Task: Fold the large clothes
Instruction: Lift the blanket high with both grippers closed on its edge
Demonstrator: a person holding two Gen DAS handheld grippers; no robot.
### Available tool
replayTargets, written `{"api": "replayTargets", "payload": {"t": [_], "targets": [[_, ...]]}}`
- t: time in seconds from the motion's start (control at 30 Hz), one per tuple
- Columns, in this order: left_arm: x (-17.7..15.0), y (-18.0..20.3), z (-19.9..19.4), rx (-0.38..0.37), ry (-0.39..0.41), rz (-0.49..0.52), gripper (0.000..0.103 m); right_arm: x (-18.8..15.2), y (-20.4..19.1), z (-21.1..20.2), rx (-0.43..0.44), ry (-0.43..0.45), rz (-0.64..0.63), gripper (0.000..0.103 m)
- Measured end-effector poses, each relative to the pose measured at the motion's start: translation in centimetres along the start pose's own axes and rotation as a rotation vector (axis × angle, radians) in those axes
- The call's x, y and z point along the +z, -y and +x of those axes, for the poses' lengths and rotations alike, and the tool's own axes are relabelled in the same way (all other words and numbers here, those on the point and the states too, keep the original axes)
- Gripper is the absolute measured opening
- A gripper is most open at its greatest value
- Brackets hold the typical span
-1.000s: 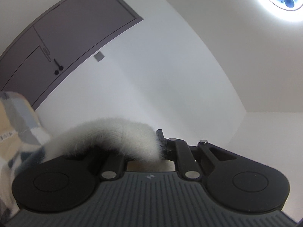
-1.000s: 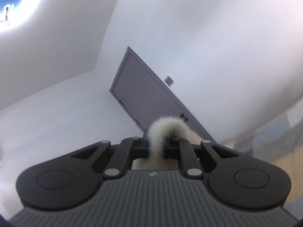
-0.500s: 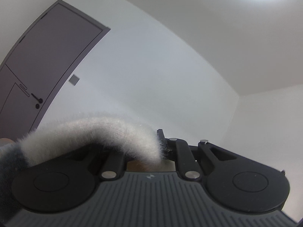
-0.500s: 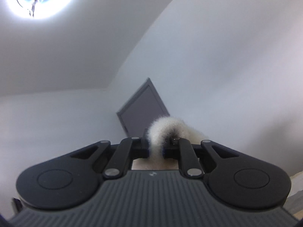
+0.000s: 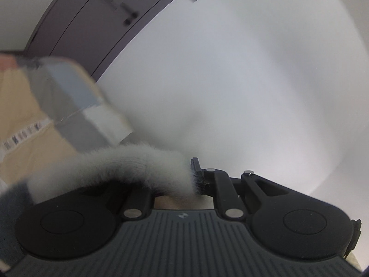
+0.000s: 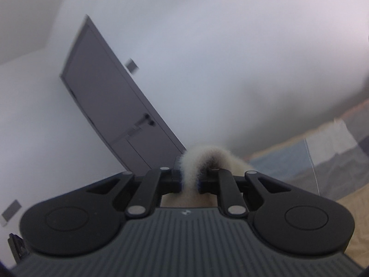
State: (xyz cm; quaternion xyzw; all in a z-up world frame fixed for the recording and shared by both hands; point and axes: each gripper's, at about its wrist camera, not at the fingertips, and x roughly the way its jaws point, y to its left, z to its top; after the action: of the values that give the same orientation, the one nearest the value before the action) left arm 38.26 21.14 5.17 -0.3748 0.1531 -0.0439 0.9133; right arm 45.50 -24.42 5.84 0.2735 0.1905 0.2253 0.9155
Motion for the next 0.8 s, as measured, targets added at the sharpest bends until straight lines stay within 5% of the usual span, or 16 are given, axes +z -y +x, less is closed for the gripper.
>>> {"api": "replayTargets", "payload": {"t": [0.27,0.47,0.6,0.63,0.7,0.8], "targets": [[-2.1,-9.9,16.6,0.154,-0.107,0.007,0.015,-7.5,9.6,17.3,-0.114,-0.083,-0.004,0.014],[-5.6,-15.8,21.7,0.260,-0.243,-0.058,0.016,-11.1,14.8,24.0,-0.210,-0.212,0.063,0.015],[-6.5,-17.3,22.4,0.267,-0.260,-0.096,0.018,-11.9,16.4,23.7,-0.192,-0.246,0.117,0.015],[-6.5,-17.2,22.1,0.260,-0.256,-0.103,0.020,-11.7,16.2,23.6,-0.190,-0.247,0.127,0.015],[-6.4,-16.7,21.6,0.228,-0.265,-0.125,0.057,-11.3,15.8,23.5,-0.181,-0.252,0.124,0.019],[-6.1,-14.9,19.9,0.188,-0.248,-0.121,0.076,-10.7,15.2,22.3,-0.125,-0.261,0.150,0.037]]}}
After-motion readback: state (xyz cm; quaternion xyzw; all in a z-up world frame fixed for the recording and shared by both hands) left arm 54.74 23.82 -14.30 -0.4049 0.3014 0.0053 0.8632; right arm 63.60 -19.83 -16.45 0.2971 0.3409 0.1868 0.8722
